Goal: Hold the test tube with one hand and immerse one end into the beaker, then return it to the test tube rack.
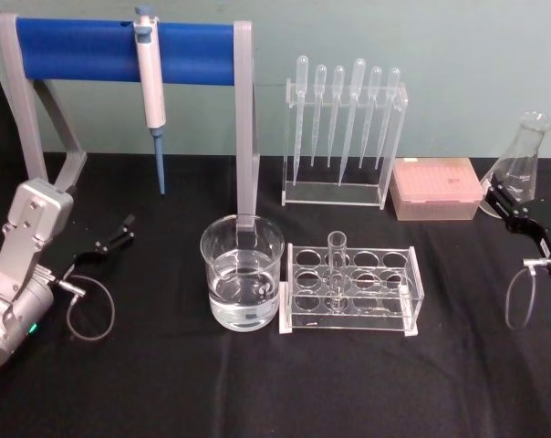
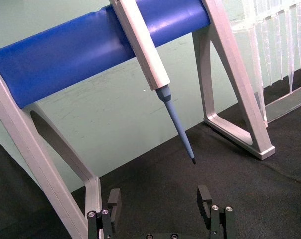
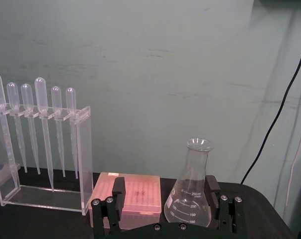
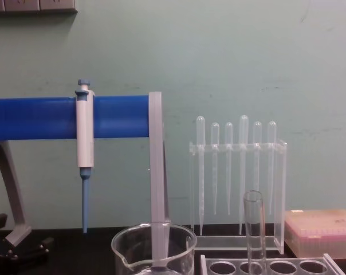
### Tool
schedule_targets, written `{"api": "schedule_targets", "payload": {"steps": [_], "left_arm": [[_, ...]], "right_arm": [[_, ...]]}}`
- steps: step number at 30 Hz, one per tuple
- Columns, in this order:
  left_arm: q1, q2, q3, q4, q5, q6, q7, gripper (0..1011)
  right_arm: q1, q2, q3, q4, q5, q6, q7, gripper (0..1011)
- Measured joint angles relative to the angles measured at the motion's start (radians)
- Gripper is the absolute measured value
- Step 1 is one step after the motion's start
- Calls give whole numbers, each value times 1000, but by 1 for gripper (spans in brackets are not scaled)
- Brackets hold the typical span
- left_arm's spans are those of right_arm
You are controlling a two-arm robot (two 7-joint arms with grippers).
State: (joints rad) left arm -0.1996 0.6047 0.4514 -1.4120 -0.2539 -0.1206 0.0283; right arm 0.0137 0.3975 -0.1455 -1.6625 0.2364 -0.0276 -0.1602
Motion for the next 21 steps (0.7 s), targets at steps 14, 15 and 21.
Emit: {"api": "schedule_targets", "payload": {"steps": [14,15,21], "left_arm": [[0,0,0,0,0,0,0,1000],[0,0,0,0,0,0,0,1000],[0,0,0,0,0,0,0,1000]], "right_arm": [[0,0,0,0,0,0,0,1003],[0,0,0,0,0,0,0,1003],[0,0,0,0,0,0,0,1003]]}}
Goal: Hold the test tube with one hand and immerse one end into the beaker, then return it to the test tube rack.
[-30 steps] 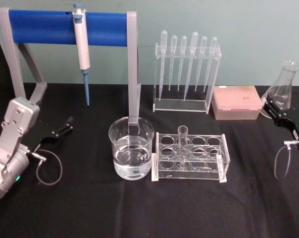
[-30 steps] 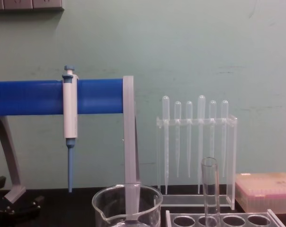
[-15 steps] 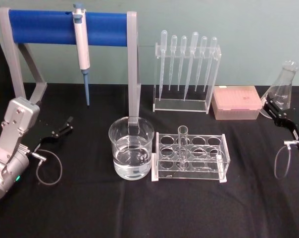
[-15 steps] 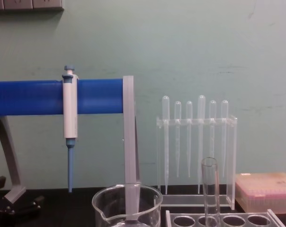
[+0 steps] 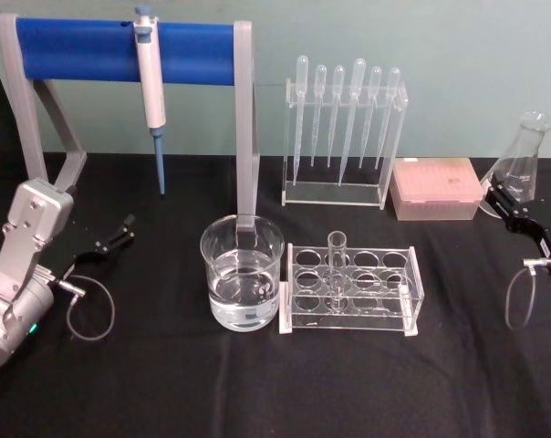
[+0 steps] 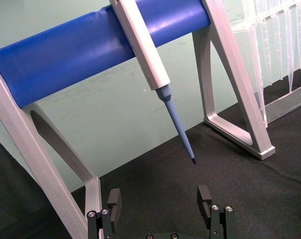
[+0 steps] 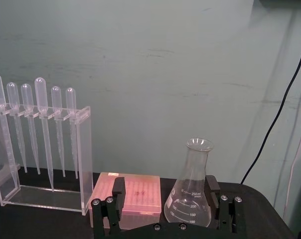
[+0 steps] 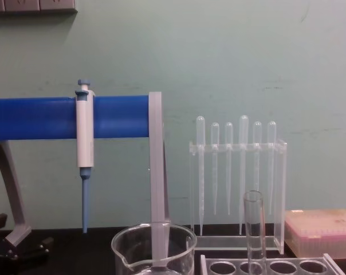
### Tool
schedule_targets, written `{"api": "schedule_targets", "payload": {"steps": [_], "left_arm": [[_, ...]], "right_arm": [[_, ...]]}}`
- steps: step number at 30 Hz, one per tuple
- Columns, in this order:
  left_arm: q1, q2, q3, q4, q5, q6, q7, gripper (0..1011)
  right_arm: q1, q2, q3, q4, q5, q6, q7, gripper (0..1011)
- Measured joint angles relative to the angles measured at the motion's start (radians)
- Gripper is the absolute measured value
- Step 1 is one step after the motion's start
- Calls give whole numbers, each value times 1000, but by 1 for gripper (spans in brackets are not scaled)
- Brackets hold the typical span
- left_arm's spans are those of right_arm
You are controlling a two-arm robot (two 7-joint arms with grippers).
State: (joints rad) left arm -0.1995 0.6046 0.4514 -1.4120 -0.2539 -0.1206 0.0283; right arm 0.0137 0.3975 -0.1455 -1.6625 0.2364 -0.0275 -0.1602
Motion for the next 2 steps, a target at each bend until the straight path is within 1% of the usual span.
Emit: {"api": "schedule_targets", "payload": {"steps": [2], "left_arm": [[0,0,0,0,0,0,0,1000]], "right_arm": [[0,0,0,0,0,0,0,1003]]}}
